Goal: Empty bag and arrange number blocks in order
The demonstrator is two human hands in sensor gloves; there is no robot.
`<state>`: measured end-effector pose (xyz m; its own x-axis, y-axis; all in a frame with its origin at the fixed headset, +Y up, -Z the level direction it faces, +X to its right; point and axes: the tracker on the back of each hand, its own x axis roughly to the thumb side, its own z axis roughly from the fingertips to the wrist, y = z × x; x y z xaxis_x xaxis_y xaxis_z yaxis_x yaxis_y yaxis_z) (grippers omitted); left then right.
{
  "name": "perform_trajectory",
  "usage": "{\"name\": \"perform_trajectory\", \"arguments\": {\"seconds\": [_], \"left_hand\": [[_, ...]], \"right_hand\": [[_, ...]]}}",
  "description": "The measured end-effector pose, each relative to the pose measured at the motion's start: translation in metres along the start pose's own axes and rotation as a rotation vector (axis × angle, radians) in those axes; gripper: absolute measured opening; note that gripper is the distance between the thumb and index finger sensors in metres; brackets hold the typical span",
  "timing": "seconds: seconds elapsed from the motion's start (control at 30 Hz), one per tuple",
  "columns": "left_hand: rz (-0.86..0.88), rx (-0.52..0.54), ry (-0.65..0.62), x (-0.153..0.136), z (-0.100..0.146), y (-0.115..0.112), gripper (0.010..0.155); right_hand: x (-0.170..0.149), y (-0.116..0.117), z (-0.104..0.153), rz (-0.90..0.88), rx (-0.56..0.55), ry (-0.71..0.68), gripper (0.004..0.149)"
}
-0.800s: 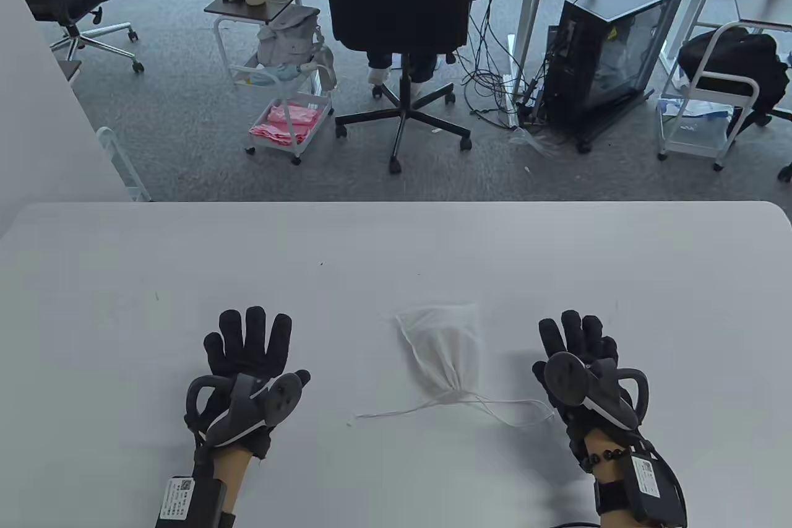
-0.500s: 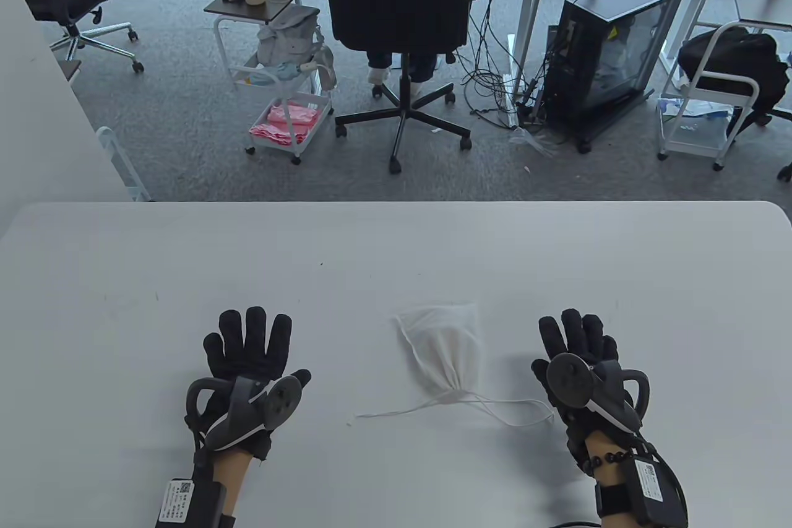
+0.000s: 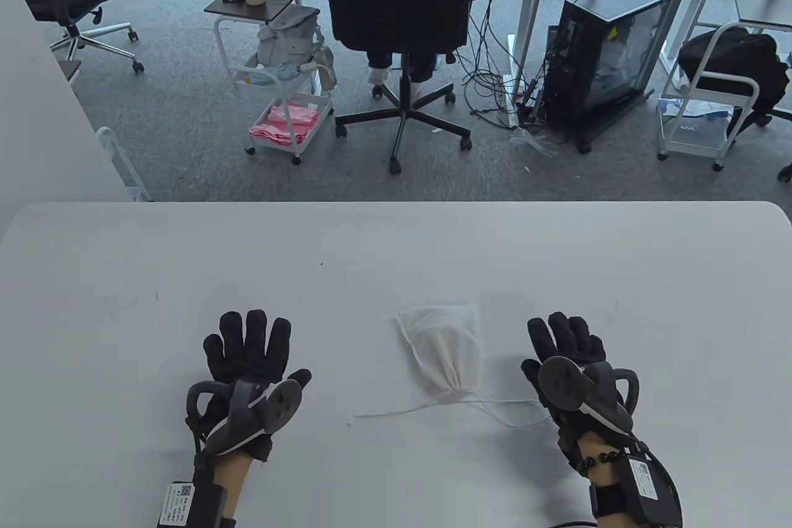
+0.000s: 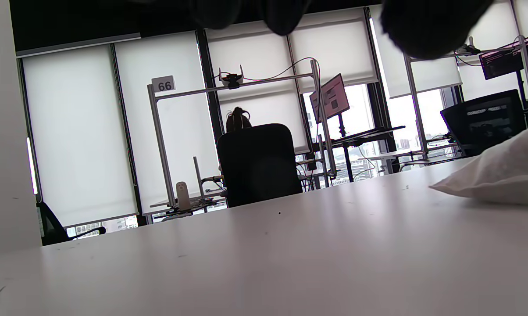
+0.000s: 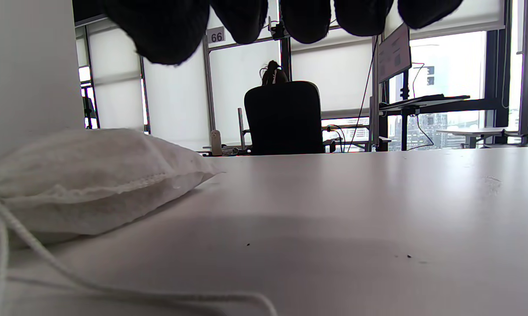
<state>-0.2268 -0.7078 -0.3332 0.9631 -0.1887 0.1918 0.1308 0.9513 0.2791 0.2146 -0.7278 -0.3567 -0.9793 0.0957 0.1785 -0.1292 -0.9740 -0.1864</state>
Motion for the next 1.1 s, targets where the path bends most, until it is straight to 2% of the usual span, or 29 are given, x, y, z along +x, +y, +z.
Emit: {"name": "perform_trajectory", "arguments": {"seconds": [0.23, 0.4, 0.57, 0.73, 0.97, 1.1], "left_hand": [[-0.005, 0.010, 0.015, -0.001, 0.000, 0.001, 0.083], [-0.011, 0.007, 0.008, 0.000, -0.001, 0.000, 0.083], [-0.015, 0.012, -0.002, 0.000, -0.003, 0.001, 0.083], [-0.015, 0.018, -0.004, 0.000, -0.004, 0.003, 0.083], [-0.004, 0.033, 0.007, -0.002, -0.003, 0.006, 0.083], [-0.004, 0.038, 0.009, -0.003, -0.003, 0.006, 0.082]], "right_hand": [[0.026, 0.009, -0.005, 0.069, 0.016, -0.106, 0.062], [0.058, 0.027, -0.010, 0.273, 0.063, -0.255, 0.064], [0.076, 0.043, -0.011, 0.395, 0.106, -0.330, 0.067], [0.085, 0.053, -0.016, 0.448, 0.119, -0.335, 0.070], [0.098, 0.054, -0.028, 0.452, 0.063, -0.319, 0.067], [0.099, 0.051, -0.033, 0.360, 0.002, -0.291, 0.048]]}}
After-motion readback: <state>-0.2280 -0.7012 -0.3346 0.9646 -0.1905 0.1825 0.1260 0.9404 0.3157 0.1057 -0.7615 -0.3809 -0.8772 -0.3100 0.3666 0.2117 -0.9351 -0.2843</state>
